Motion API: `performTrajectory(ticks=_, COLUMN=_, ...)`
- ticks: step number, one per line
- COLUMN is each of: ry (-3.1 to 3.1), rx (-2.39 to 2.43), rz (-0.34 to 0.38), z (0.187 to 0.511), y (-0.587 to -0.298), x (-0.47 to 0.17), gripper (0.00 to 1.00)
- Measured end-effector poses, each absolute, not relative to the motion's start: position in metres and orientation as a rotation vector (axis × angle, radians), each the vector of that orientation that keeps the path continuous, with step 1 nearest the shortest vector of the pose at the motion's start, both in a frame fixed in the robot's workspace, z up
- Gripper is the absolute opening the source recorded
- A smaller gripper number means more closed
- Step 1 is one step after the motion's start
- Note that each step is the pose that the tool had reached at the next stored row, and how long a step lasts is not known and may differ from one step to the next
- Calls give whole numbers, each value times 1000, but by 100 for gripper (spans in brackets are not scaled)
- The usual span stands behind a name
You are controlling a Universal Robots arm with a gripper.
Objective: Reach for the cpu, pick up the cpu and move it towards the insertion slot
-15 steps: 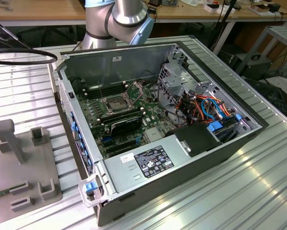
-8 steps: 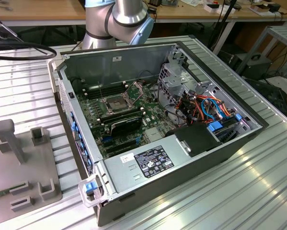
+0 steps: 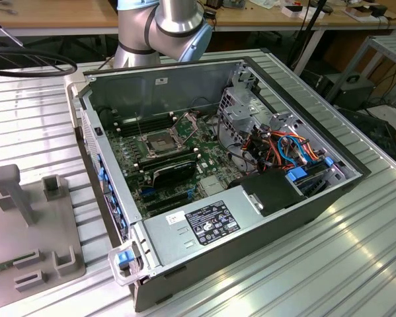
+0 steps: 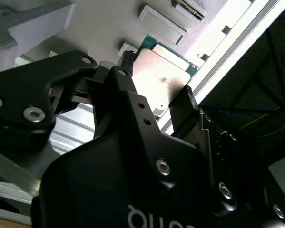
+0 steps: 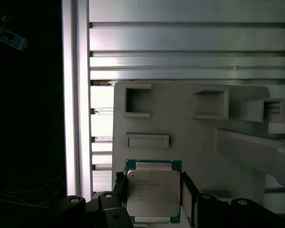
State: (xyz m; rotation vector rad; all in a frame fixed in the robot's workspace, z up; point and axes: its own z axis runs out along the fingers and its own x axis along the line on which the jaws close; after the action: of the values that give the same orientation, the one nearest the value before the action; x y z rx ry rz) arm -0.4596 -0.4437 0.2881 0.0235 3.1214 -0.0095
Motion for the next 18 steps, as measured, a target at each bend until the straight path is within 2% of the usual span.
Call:
performTrajectory(ticks=12, ry=3121, rx=24, rz=-9, z=298, y=-444, x=-460, gripper=55)
performTrajectory(ticks=18, ry=3121, rx=25, rz=-9, z=322, y=-444, x=-460, gripper=55)
